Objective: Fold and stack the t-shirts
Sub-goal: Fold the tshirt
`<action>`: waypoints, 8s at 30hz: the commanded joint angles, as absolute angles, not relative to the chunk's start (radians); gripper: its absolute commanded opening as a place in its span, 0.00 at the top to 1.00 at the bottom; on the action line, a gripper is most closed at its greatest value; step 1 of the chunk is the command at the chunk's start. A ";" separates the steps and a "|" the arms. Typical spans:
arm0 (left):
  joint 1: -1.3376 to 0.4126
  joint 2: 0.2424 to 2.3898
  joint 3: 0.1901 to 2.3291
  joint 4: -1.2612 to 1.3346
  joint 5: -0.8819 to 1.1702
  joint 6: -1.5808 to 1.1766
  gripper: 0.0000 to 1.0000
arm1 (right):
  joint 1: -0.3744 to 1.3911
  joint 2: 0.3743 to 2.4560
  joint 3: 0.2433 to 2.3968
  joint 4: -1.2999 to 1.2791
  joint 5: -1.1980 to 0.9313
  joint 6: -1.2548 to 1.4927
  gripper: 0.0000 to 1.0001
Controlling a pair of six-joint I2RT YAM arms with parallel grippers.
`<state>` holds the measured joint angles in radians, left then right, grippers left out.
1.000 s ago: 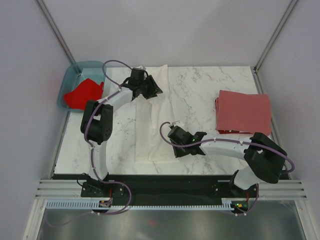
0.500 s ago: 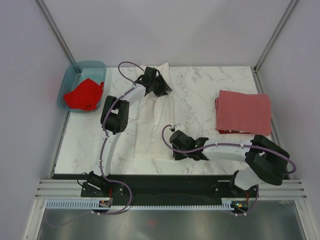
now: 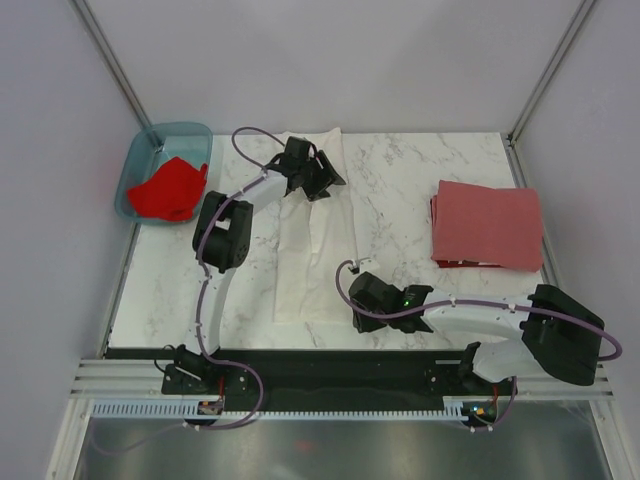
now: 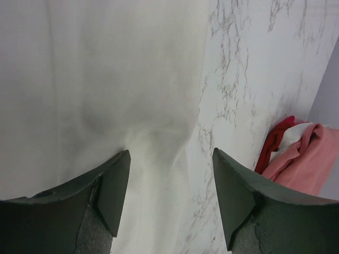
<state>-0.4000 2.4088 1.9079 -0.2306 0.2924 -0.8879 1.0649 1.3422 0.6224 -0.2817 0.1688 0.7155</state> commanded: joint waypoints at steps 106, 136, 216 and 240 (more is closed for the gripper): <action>-0.557 1.028 0.328 -0.275 0.206 -0.792 0.98 | 0.440 1.904 1.399 -0.337 -0.108 0.528 0.44; -0.577 1.012 0.318 -0.316 0.199 -0.824 0.58 | 0.873 1.399 0.572 -0.190 -0.022 0.748 0.49; -0.233 1.729 1.161 -0.213 0.384 -0.807 0.98 | 0.537 1.805 1.403 -0.181 0.115 0.431 1.00; -0.210 1.704 1.166 -0.167 0.373 -0.765 0.07 | 0.442 1.850 1.283 -0.044 0.034 0.537 0.17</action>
<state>-0.1864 1.8397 1.2591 -0.1852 0.4061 -0.7971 0.4347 1.9373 1.3506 -0.1055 0.0917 0.5068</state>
